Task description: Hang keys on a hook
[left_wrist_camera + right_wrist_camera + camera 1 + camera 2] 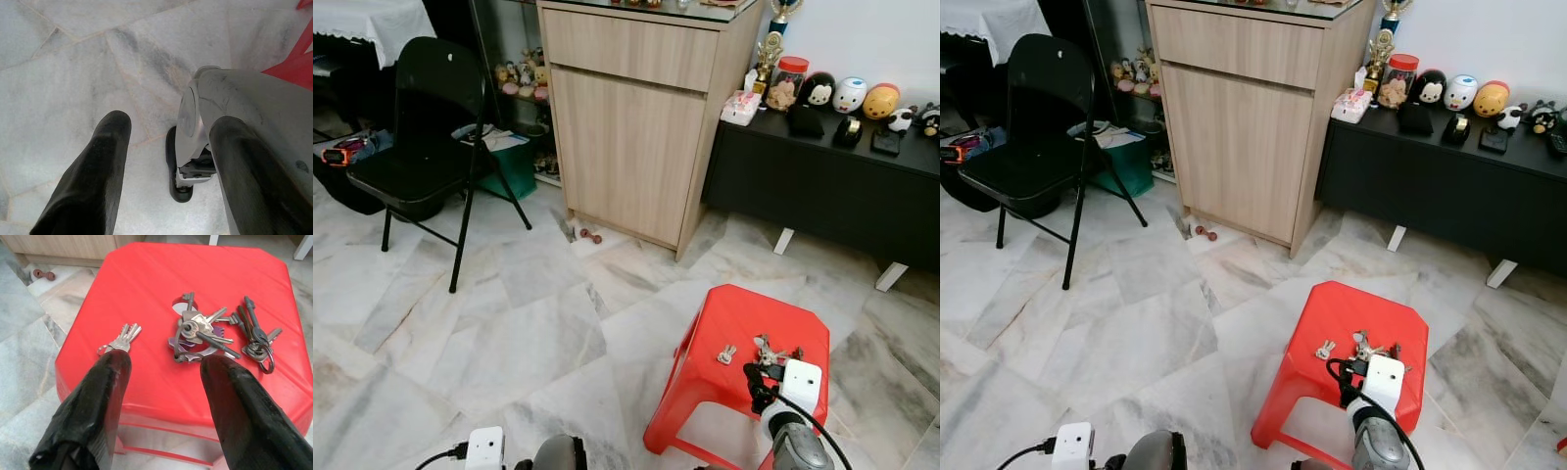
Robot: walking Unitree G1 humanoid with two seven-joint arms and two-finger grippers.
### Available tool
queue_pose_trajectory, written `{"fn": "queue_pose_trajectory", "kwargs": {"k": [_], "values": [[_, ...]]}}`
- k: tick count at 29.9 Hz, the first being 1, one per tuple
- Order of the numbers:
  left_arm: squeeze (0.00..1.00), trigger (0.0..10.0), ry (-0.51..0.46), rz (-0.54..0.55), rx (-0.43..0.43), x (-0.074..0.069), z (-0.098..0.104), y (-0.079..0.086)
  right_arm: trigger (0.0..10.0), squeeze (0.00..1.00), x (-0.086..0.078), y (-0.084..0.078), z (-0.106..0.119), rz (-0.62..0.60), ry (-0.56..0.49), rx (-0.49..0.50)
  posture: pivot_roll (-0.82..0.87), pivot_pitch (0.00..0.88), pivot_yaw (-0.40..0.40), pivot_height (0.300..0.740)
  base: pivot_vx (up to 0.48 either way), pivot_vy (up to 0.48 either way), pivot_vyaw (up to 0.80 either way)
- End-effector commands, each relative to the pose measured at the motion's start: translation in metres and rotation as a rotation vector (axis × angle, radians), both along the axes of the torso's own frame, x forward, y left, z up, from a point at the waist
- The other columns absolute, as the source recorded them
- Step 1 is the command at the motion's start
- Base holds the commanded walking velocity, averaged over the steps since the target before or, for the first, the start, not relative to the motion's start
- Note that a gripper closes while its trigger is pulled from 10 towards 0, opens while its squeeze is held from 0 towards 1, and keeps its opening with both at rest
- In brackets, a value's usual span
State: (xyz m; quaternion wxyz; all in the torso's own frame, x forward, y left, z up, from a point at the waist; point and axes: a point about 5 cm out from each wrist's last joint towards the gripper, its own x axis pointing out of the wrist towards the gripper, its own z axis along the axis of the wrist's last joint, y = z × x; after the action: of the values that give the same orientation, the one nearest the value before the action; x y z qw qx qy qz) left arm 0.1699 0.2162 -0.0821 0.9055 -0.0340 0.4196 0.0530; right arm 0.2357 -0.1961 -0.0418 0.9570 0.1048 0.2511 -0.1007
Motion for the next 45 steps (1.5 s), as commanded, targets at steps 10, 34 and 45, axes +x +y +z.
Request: {"fn": "queue_pose_trajectory", "kwargs": {"k": [10, 34, 45], "values": [[0.0, 10.0, -0.027, -0.004, -0.023, 0.0073, 0.003, -0.0035, 10.0, 0.0, 0.0091, -0.0001, 0.0087, -0.018, -0.054, -0.009, 0.03, 0.0, -0.058, 0.633, 0.0, 0.0, 0.0], [0.0, 10.0, -0.036, -0.011, -0.027, 0.0084, 0.0036, -0.0044, 10.0, 0.0, 0.0084, 0.002, 0.0079, -0.011, -0.048, -0.016, 0.03, 0.0, -0.058, 0.633, 0.163, 0.0, -0.18], [0.0, 10.0, -0.029, -0.019, 0.0, 0.0083, 0.0036, -0.0037, 10.0, 0.0, 0.0069, 0.0022, 0.0066, 0.021, -0.036, -0.026, 0.02, 0.0, -0.054, 0.633, 0.221, 0.0, 0.0]]}}
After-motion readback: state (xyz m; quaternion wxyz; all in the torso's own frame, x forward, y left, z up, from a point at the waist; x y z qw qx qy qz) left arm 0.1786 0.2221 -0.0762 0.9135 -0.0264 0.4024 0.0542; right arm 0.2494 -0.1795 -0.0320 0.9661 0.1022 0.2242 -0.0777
